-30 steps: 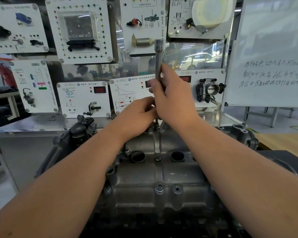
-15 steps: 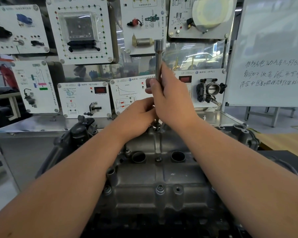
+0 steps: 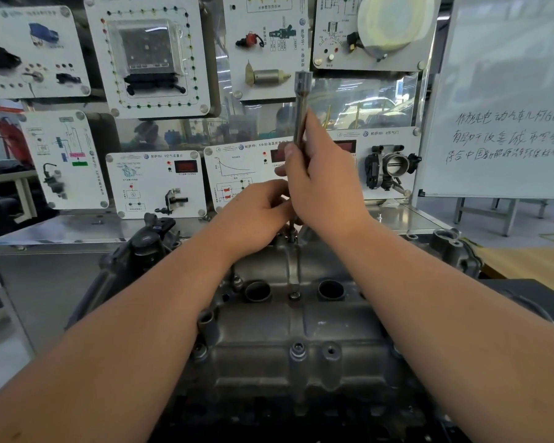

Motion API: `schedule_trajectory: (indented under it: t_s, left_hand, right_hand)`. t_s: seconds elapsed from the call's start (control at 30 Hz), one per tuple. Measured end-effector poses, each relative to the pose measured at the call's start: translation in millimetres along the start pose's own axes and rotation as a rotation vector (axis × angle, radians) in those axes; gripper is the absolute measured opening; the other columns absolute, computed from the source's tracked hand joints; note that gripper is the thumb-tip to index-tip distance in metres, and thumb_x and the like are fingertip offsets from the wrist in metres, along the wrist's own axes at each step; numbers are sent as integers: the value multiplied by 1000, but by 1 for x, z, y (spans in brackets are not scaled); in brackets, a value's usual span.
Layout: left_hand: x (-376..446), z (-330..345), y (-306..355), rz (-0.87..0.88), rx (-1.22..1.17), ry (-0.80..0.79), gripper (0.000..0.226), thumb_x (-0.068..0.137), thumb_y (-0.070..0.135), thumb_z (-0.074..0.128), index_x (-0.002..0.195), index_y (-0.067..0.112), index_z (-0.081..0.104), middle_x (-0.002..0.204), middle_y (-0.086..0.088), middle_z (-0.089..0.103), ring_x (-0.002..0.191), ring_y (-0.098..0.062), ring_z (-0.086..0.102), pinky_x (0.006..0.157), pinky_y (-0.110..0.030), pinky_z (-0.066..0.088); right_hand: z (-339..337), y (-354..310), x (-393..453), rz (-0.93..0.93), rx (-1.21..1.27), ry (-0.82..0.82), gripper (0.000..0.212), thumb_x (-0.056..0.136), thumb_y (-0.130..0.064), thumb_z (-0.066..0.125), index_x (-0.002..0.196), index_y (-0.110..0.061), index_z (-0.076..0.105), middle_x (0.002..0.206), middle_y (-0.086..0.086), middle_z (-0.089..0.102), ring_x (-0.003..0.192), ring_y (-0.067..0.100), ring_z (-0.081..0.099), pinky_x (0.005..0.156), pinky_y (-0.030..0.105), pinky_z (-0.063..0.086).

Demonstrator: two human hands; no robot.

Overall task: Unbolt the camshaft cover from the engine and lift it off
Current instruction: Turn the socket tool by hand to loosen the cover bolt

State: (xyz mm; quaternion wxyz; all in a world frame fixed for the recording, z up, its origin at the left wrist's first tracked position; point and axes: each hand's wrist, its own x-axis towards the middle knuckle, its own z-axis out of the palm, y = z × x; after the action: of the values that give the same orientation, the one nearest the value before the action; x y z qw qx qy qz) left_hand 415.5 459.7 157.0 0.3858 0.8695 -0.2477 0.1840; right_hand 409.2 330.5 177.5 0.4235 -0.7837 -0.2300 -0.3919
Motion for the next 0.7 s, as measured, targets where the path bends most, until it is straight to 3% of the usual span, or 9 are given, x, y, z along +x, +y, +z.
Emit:
schedule_trajectory:
  t_s: [0.07, 0.1, 0.17, 0.23, 0.33, 0.47, 0.53, 0.6, 0.7]
  left_hand:
    - [-1, -1, 1, -4, -1, 1, 18, 83, 40, 56, 94, 33, 68, 84, 0, 76, 79, -27, 72, 77, -53, 58]
    - [0, -2, 2, -4, -6, 3, 24, 80, 40, 57, 96, 28, 68, 84, -2, 75, 80, -29, 72, 79, -54, 58]
    - [0, -1, 2, -21, -19, 13, 37, 76, 40, 58, 100, 14, 69, 88, -10, 75, 84, -35, 71, 83, -58, 56]
    - [0, 0, 2, -28, -33, 9, 31, 79, 40, 57, 97, 20, 70, 89, -9, 75, 86, -32, 72, 84, -58, 56]
    - [0, 0, 1, 6, -16, -18, 11, 94, 33, 56, 93, 32, 67, 91, -7, 76, 90, -28, 72, 83, -54, 57]
    - [0, -2, 0, 34, 36, 15, 18, 96, 21, 59, 86, 33, 66, 79, 7, 75, 71, -9, 69, 64, -40, 51]
    - [1, -2, -1, 19, 38, 15, 9, 94, 25, 61, 91, 28, 68, 81, 4, 75, 75, -15, 72, 71, -43, 56]
    - [1, -1, 0, -2, 24, 12, 16, 93, 28, 60, 98, 16, 69, 86, -6, 76, 80, -28, 73, 80, -54, 57]
    - [-1, 0, 2, 4, -23, -5, 18, 93, 35, 54, 95, 26, 70, 90, -5, 76, 86, -27, 73, 80, -51, 57]
  right_hand:
    - [-1, -2, -3, -34, 32, 31, 55, 103, -23, 54, 154, -17, 34, 99, 2, 73, 85, 14, 69, 74, 22, 53]
    - [-1, -2, -3, -54, 35, 49, 53, 102, -24, 58, 151, -16, 40, 100, 1, 73, 86, 14, 68, 75, 21, 53]
    - [-1, -2, -3, -58, 32, 53, 41, 101, -22, 58, 140, -9, 50, 97, 5, 72, 86, 19, 69, 79, 35, 55]
    - [0, -1, -2, -12, 43, 24, 37, 104, -21, 52, 137, -5, 49, 95, 7, 72, 89, 21, 71, 79, 42, 57]
    - [1, -2, -1, 3, 55, -14, 40, 106, -20, 45, 144, -6, 43, 103, 4, 73, 94, 14, 72, 82, 40, 57]
    - [0, -4, -3, -17, 99, 5, 58, 102, -25, 57, 155, -20, 35, 111, 1, 72, 96, 13, 70, 89, 34, 56]
    - [-1, -3, -3, -31, 79, 60, 58, 99, -24, 63, 153, -21, 41, 116, 1, 72, 95, 13, 69, 90, 32, 54]
    - [-1, -3, -3, -44, 51, 67, 51, 100, -21, 60, 149, -17, 46, 110, 2, 73, 93, 14, 69, 87, 32, 54]
    - [-1, -2, -1, -14, 48, 15, 41, 104, -19, 50, 144, -10, 47, 101, 4, 73, 90, 18, 72, 81, 39, 57]
